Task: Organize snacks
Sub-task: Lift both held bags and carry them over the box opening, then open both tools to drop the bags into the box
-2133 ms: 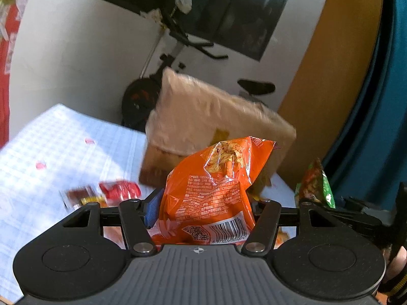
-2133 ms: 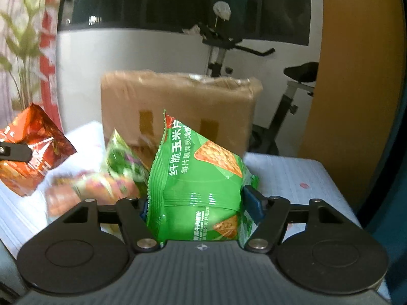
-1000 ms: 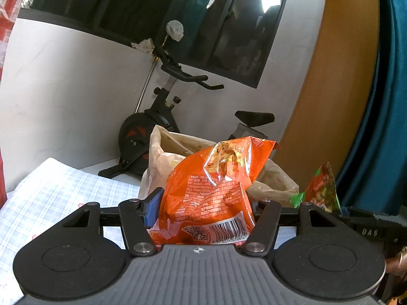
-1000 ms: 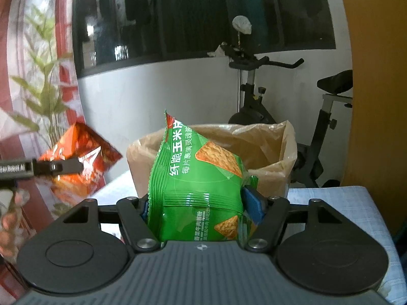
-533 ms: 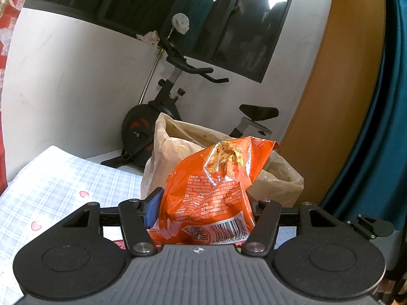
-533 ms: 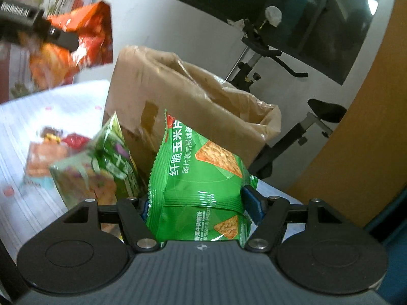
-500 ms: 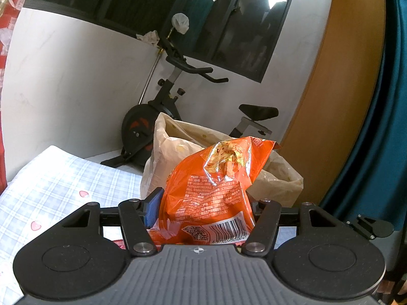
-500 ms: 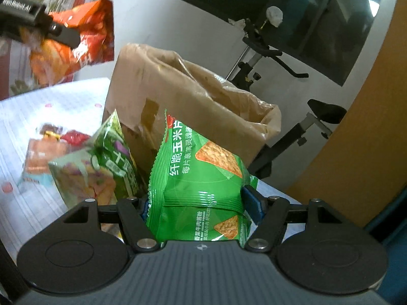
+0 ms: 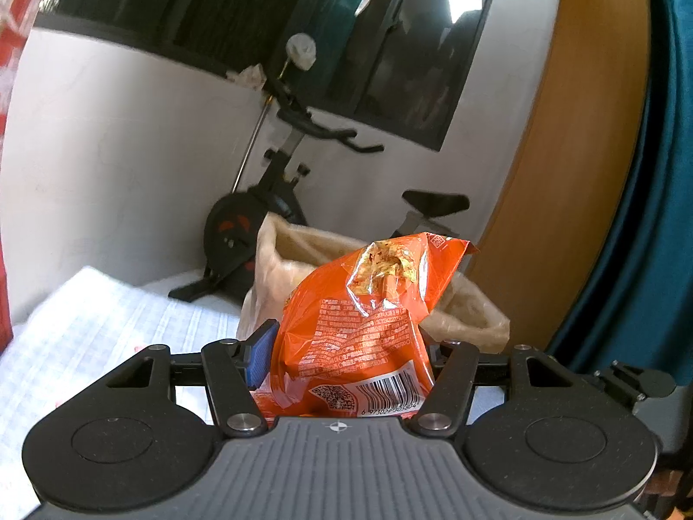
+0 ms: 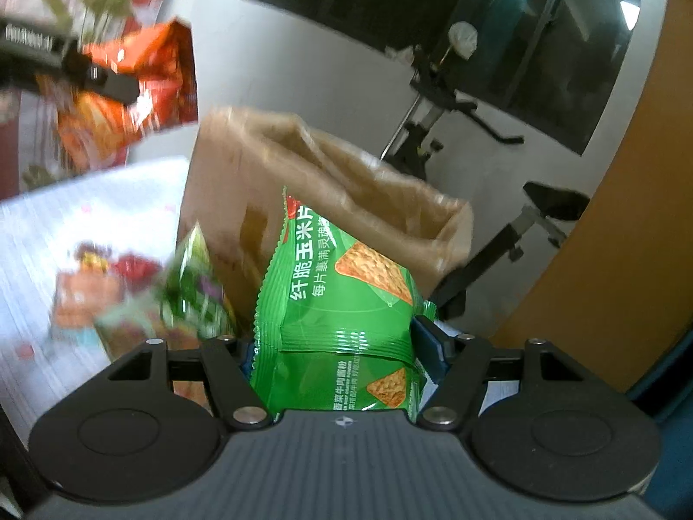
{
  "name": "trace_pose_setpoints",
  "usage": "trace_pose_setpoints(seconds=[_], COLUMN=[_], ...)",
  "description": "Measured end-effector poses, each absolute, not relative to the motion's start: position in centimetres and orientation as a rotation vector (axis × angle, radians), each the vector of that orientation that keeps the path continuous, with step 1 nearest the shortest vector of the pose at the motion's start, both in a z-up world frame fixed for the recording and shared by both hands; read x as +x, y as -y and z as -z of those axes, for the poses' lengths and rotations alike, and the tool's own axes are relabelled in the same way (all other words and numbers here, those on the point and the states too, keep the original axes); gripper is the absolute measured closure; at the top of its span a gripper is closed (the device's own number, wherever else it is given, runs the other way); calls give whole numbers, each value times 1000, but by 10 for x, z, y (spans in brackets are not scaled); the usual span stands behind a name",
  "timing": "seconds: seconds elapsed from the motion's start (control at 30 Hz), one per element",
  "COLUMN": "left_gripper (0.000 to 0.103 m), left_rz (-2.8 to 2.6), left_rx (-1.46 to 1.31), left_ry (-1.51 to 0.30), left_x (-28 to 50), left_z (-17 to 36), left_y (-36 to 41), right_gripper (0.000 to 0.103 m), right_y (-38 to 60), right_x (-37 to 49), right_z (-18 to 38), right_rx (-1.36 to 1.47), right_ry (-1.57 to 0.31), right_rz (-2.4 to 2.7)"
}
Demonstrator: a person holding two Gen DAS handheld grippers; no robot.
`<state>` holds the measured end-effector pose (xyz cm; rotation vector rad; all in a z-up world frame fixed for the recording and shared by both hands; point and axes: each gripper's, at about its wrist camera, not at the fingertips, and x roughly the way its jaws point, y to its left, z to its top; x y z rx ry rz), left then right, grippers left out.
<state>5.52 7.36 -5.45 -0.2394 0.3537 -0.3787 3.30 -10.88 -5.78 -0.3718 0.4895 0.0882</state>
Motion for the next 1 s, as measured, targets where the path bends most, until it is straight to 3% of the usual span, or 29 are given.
trace_pose_setpoints(seconds=[0.27,0.57,0.83,1.0], left_gripper=[39,39,39,32], left_rz=[422,423,427,422], left_rx=[-200,-150,-252,-283], left_ry=[-270,-245,-346,-446], left_x=[75,139,213,246], left_z=[23,4,17,38], left_y=[-58,-25,-13,-7], right_gripper=[35,35,34,30], right_y=[112,112,142,163], right_x=[64,158,216,227], right_z=[5,5,40,58], right_rx=[-358,-311,-69,92], right_ry=[-342,-279,-414,-511], right_rz=[-111,-143,-137,-113])
